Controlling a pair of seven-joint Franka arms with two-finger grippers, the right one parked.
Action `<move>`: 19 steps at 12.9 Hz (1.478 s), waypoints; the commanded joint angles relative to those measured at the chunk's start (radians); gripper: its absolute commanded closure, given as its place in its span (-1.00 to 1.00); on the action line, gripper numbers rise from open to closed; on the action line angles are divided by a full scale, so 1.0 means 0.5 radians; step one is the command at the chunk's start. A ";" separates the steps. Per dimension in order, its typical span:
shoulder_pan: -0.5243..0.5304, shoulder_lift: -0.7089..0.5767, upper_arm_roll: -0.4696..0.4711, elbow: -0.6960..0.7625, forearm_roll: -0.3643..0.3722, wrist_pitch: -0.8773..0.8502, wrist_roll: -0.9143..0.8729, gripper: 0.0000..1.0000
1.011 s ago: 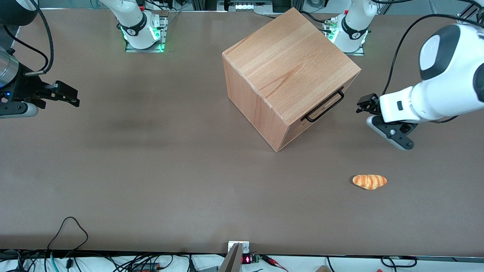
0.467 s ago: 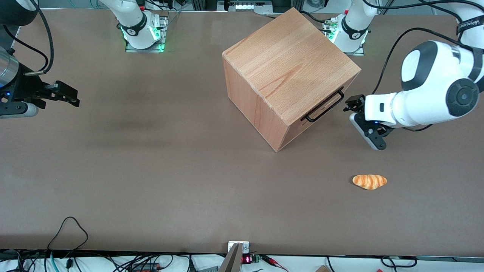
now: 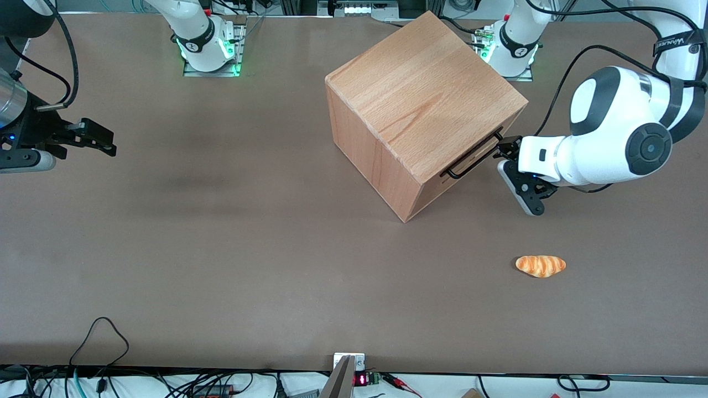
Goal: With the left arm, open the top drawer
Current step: 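Move the open left gripper toward the drawer's black bar handle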
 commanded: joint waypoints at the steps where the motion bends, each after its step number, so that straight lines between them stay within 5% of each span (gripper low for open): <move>1: 0.010 -0.016 -0.009 -0.071 -0.060 0.055 0.108 -1.00; 19: 0.031 0.110 -0.095 -0.078 -0.045 0.116 0.210 -1.00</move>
